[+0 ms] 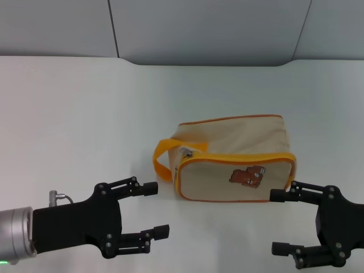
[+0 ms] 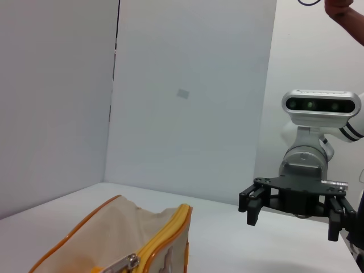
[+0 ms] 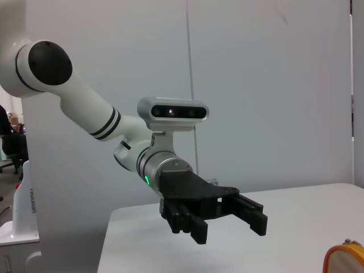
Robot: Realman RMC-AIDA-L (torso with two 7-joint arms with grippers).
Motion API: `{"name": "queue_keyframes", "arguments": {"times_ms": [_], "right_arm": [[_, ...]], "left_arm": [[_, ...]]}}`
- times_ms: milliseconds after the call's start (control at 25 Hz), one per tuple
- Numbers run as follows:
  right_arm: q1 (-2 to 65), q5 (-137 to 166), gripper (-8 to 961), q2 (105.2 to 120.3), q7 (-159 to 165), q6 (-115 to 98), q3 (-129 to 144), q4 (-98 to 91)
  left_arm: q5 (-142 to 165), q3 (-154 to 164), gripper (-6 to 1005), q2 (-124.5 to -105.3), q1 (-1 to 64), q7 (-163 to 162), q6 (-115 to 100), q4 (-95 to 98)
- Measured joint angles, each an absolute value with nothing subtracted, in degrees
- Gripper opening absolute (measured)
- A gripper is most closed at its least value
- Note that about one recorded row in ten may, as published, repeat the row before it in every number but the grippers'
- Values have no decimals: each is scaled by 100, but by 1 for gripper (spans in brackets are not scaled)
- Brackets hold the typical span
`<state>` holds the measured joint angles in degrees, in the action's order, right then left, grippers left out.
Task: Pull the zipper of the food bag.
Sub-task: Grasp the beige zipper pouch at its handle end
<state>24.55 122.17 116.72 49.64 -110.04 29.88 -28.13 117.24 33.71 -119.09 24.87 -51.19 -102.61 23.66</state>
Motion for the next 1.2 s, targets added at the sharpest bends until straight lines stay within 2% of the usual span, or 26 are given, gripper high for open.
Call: {"name": "queue_keyframes", "arguments": {"times_ms": [400,760,1200], "right_arm": [[2423,12145,835,11678,4942,-10906,2930,-2812],[2120,11957,828,11756,4471,-10913,1857,-2753],[1936,11593,820,11760,4424,-10921,1720,-2742]], "left_arm": [[11525,3375,775,-11910,2489,-4809,-9897,2097],[10414,3375,754,-11923,2665,-3616,-8413,545],[9948,2341,730,-11927,3195,-1831,-7040,-1184]]}}
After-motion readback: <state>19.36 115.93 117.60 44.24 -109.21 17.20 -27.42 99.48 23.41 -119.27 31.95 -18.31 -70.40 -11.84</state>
